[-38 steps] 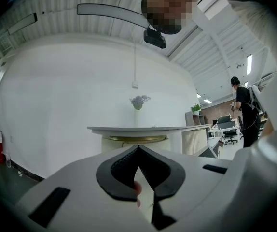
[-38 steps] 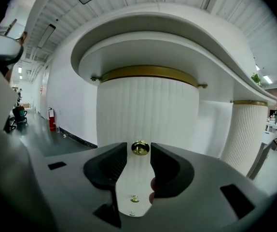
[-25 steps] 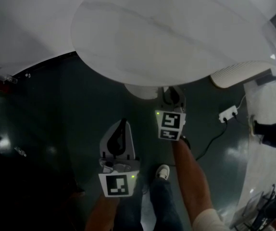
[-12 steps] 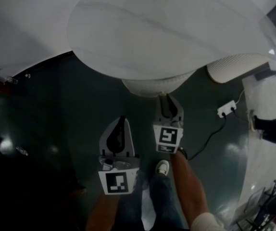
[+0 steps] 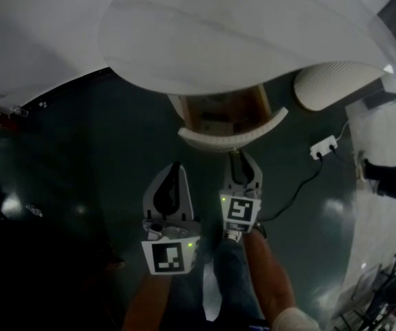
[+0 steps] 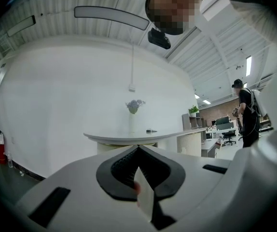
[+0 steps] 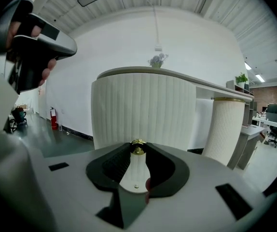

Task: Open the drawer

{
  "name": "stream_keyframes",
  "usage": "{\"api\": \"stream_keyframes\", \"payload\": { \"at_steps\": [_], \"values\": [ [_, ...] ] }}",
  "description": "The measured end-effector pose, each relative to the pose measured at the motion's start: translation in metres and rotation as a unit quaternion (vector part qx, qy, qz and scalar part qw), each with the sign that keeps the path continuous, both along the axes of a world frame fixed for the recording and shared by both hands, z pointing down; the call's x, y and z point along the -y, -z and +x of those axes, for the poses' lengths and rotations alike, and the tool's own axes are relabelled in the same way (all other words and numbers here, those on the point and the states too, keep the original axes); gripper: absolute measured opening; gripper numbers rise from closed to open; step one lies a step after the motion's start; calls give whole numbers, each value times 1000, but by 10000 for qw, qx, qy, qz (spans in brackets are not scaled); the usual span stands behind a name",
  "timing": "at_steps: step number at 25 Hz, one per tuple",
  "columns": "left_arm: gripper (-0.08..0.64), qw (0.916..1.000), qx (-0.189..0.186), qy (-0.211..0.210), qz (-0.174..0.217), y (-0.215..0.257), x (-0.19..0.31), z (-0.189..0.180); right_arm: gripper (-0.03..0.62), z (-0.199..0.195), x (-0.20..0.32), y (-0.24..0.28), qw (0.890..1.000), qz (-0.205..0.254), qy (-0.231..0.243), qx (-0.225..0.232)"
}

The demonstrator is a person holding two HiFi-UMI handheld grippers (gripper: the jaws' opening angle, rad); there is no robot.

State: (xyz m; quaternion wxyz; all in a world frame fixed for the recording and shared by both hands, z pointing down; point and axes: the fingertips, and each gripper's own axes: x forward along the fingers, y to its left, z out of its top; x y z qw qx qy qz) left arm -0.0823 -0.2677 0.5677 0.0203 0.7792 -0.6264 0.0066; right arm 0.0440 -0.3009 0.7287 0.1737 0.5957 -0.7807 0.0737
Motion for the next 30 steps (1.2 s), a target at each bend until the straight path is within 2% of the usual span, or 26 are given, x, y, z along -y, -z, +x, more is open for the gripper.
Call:
{"api": "stream_keyframes", "payload": {
  "at_steps": [8, 15, 21, 25, 30],
  "values": [
    [-5, 10000, -7, 32, -9, 7, -24, 9, 107, 14, -55, -3, 9999, -99, -5, -55],
    [-5, 10000, 0, 19, -46, 10, -20, 16, 107, 15, -68, -3, 9996, -243, 93, -100],
    [-5, 9999, 3, 9, -113, 11, -14, 18, 114, 13, -67, -2, 9989, -354, 149, 272],
    [-5, 10000, 11, 24, -82, 17, -8, 14, 144, 11, -67, 14, 9990, -211, 269, 286],
    [-5, 10000, 51, -25, -62, 36, -6, 14, 144, 13, -68, 58, 9989, 62, 333, 326]
  ]
}}
